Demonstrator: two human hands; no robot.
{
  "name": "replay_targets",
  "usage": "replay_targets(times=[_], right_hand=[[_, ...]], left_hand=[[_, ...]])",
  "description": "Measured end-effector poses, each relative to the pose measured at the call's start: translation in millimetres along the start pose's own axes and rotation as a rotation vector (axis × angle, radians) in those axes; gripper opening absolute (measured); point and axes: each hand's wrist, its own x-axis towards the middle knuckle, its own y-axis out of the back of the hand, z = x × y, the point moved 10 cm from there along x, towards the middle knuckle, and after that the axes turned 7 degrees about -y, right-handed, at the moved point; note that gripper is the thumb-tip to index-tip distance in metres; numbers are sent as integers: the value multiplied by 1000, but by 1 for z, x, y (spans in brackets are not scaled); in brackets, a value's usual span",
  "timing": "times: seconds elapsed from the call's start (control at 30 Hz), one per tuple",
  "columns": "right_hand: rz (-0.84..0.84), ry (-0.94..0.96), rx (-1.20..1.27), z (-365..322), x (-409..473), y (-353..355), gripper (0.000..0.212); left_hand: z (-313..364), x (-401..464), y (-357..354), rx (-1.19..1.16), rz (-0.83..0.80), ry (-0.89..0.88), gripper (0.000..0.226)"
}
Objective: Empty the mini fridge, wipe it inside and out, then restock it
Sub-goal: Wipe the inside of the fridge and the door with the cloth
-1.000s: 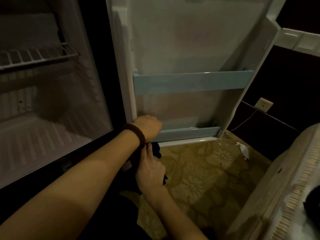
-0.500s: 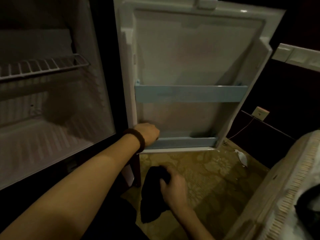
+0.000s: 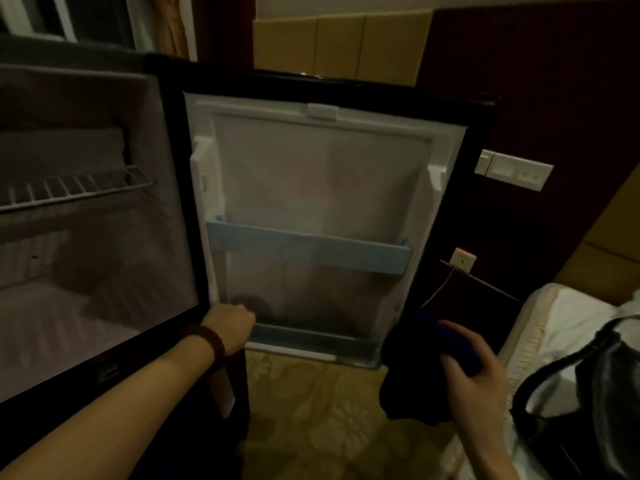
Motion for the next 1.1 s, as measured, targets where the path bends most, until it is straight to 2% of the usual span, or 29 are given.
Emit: replay_targets(times=[0.13, 0.23, 0.27, 0.4, 0.47, 0.53, 0.67, 0.73, 0.77, 0.87, 0.93, 1.0, 1.1], right_hand=[[88, 111, 72, -31, 9, 52, 58], [58, 199, 93, -56, 4, 51, 43], [37, 208, 101, -60, 1, 43, 36], [-42, 254, 174, -75, -34, 10, 41], [-74, 297, 167, -84, -50, 4, 39], [-133, 294, 217, -93, -58, 4, 36], [-254, 330, 309, -114, -81, 0, 36], [-296, 355, 344, -120, -98, -6, 35], [-314, 370, 364, -123, -107, -10, 34], [-395, 428, 443, -136, -135, -24, 35], [-451, 489, 484, -151, -160, -39, 35], [-500, 531, 526, -166, -185, -56, 35], [-596, 544, 607, -185, -217, -86, 32]], left_hand=[[1, -33, -11, 11, -84, 80, 31], [16, -61, 4, -74, -109, 115, 30], [26, -68, 19, -156, -64, 100, 30], [71, -111, 91, -725, 259, -17, 35], [85, -130, 103, -998, 313, -81, 29], [86, -147, 102, -1140, 371, -85, 26], [80, -182, 94, -1337, 493, -41, 77], [74, -198, 89, -1352, 542, 12, 83], [68, -205, 84, -1345, 585, 62, 78], [45, -233, 67, -1354, 770, 280, 43], [25, -257, 57, -1342, 868, 423, 30], [4, -279, 45, -1373, 905, 502, 26], [-23, -307, 33, -1439, 935, 521, 30]])
